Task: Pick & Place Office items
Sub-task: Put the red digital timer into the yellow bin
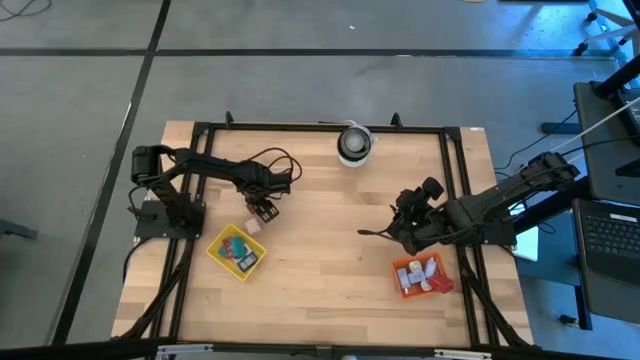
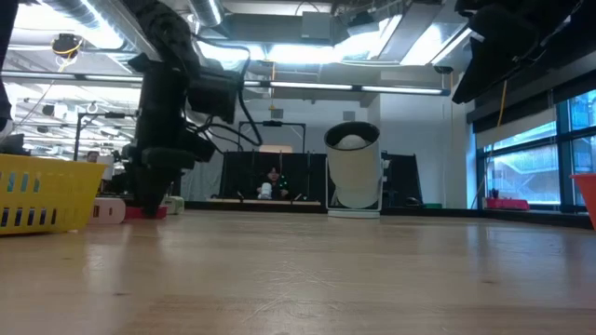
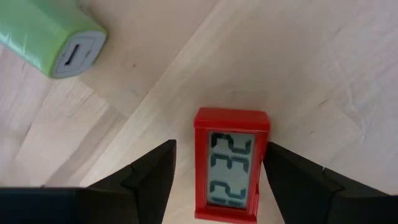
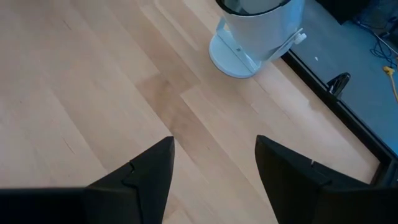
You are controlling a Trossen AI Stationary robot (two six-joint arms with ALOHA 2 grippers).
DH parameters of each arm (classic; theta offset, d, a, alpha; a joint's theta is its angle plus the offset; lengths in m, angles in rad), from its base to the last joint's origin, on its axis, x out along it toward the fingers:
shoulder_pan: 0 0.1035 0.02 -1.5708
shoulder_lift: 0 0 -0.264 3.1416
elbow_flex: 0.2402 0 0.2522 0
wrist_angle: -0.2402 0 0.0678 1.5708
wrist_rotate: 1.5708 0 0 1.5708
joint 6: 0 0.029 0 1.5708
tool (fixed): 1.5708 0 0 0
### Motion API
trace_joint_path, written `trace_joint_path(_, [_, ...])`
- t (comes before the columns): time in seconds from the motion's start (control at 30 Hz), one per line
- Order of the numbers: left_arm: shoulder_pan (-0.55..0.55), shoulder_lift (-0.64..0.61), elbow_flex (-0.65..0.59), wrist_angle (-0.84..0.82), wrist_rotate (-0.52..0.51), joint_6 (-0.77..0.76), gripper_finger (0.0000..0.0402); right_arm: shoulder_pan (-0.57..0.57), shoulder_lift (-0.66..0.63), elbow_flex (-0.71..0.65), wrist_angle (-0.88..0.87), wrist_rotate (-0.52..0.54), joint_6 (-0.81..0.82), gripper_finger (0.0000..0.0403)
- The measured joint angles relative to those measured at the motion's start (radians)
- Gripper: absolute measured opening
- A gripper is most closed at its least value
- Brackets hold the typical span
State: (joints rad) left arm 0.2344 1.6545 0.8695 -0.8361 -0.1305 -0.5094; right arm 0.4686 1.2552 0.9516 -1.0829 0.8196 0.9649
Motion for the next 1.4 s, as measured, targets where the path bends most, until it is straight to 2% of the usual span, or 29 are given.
trace_joint_path(0.2, [0.0,0.017,0.001,0.006,0.018,0.054,0.0225,0.0,0.0,0.0,0.007,0.0,0.016,0.0224])
trace_joint_path(0.6, [-0.001,-0.04,-0.005,0.004,0.063,0.112,0.0151,0.0,0.0,0.0,0.01,-0.023,0.02,0.0224])
trace_joint_path(1.0, [0.0,-0.125,0.002,-0.029,0.104,0.112,0.0148,0.0,0.0,0.0,0.013,-0.026,0.021,0.0224])
trace_joint_path(1.1, [0.003,-0.164,0.046,-0.101,0.099,0.131,0.0148,0.0,0.0,0.0,0.013,-0.027,0.021,0.0224])
trace_joint_path(1.27, [0.005,-0.26,0.151,-0.17,0.029,0.153,0.0148,0.0,0.0,0.0,0.015,-0.036,0.021,0.0224])
trace_joint_path(1.4, [0.006,-0.353,0.21,-0.175,0.055,0.161,0.0149,0.0,0.0,0.0,0.017,-0.053,0.019,0.0224])
